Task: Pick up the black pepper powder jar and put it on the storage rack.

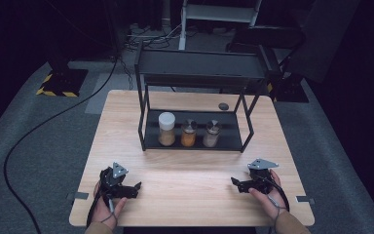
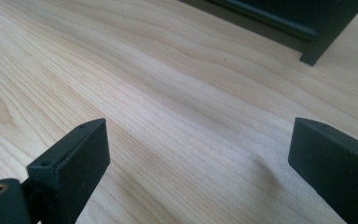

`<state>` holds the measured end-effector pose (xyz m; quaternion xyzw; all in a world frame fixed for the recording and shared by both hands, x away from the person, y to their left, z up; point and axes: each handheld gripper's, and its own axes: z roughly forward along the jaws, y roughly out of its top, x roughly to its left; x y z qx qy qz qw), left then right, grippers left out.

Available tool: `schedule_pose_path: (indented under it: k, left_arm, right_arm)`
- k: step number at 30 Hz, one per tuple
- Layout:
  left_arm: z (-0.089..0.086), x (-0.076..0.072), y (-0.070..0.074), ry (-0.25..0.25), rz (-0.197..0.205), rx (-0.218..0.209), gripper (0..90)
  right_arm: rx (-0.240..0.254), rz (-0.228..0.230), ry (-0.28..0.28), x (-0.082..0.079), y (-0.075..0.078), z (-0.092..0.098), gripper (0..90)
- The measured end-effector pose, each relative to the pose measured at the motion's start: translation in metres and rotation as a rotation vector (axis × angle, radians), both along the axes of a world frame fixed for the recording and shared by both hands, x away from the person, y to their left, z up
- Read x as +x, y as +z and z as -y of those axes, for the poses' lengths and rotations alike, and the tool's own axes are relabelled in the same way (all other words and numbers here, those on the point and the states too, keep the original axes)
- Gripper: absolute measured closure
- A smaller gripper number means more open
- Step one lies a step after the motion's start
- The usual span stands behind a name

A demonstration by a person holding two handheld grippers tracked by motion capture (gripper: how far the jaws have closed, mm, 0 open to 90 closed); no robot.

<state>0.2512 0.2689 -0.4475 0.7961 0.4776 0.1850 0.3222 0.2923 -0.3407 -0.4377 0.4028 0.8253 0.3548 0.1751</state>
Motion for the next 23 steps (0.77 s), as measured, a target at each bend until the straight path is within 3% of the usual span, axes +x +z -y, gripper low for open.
schedule_pose_path:
  k: [6, 23]
  left_arm:
    - [0.0000, 0.0000, -0.0001, 0.000, 0.001, 0.000, 0.5]
    - [0.0000, 0.0000, 0.0000, 0.000, 0.000, 0.000, 0.5]
  right_arm:
    - [-0.021, -0.022, -0.003, 0.0007, -0.0041, -0.0001, 5.5]
    - [-0.011, -0.005, -0.019, -0.0035, -0.0102, 0.0008, 1.4]
